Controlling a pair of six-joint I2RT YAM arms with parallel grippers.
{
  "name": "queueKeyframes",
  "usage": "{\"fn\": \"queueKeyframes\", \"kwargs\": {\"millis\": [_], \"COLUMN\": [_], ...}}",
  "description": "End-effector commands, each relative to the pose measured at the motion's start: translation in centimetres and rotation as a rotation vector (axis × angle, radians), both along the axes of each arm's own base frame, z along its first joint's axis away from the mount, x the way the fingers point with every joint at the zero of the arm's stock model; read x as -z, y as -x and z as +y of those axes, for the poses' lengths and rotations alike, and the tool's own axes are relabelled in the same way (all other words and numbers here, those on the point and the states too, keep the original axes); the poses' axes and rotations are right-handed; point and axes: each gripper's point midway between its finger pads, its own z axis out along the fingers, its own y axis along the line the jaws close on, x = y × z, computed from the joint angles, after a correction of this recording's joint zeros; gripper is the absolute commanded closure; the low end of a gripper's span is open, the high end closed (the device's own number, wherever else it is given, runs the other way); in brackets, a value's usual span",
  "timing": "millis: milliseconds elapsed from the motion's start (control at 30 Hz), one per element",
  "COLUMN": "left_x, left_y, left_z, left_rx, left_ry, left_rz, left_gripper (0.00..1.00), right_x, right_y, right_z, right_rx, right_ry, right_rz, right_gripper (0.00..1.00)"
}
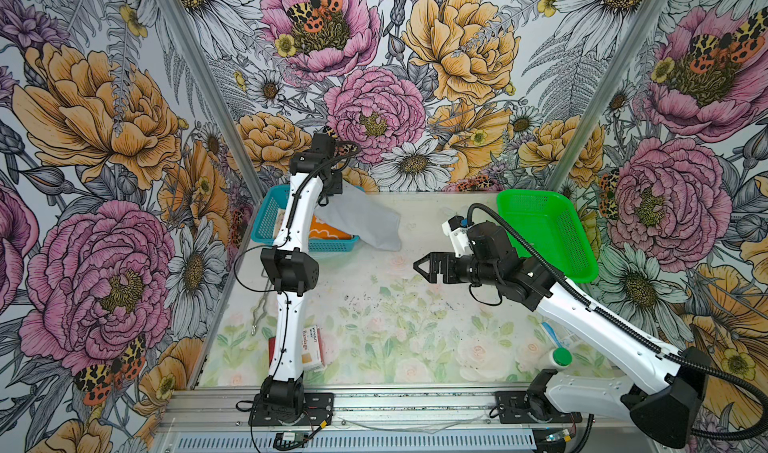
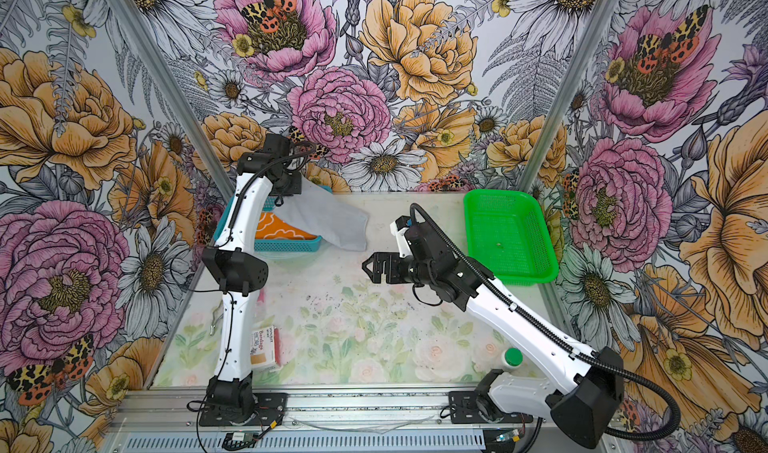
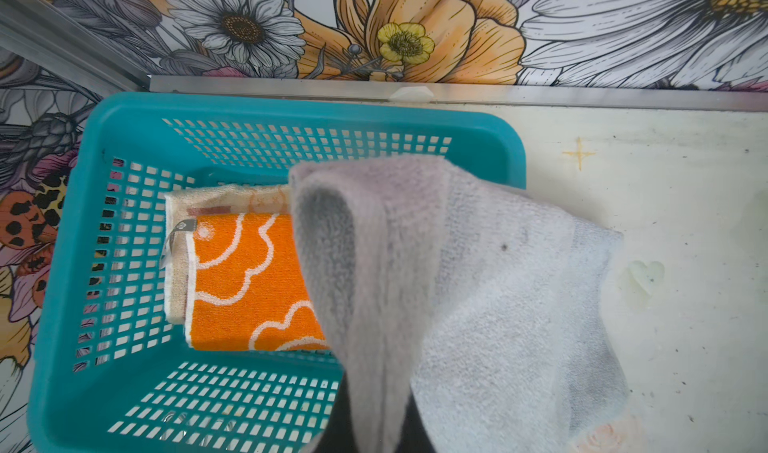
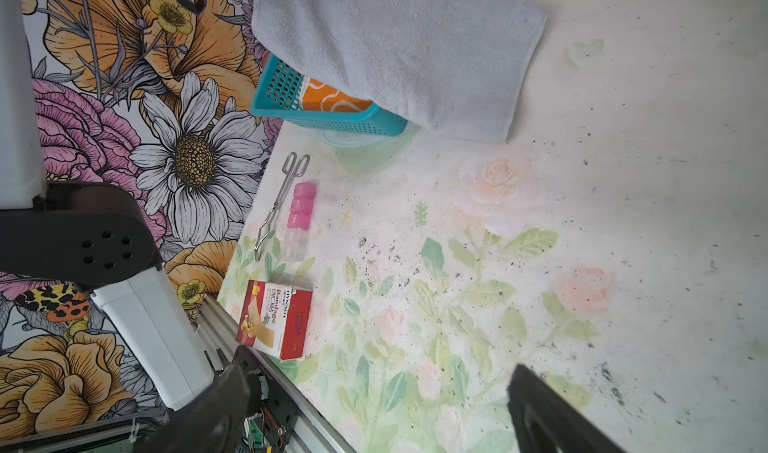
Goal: Fold and stack the towels
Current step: 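Lift the grey towel with the left gripper and carry it over the teal basket, then lower the grey towel onto the orange towel and open the left gripper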
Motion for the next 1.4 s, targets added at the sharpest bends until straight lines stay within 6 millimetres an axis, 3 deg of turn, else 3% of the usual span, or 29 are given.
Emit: {"fn": "queueKeyframes", "kwargs": {"millis": [0,433,567,1067,1367], "left_x": [-4.2,-3.3,-3.1,-1.5,0.6], "left_y": [-0.2,-0.2,-0.3,-0.7,-1.2], "left_z": [2.4,9.3,10.6,13.8,14.8], "left_rx": [-0.011,-0.102,-0.117,-0.163,-0.184], "left_ry": [-0.001,0.045,0.065,0.091,0.05], "left_rz": [-0.11,-0.089,-0.091,-0.08,-0.046], "left_gripper": [1.0,1.0,1.0,1.0,1.0], "right_x": [0.2,1.4,1.6,3.0,3.8], "right_y": [-0.4,-0.6,-0.6,-0.7,-0.7], "right_z": [0.4,1.5,1.7,2.2,2.5], "right_rx": [0.013,0.006,0.002,-0.005,-0.016], "right_ry": [0.007,0.026,0.03,0.048,0.06], "right_rz": [0.004,0.04,0.046,0.081,0.1], "right_gripper": [0.01,0.01,0.01,0.01,0.01]}}
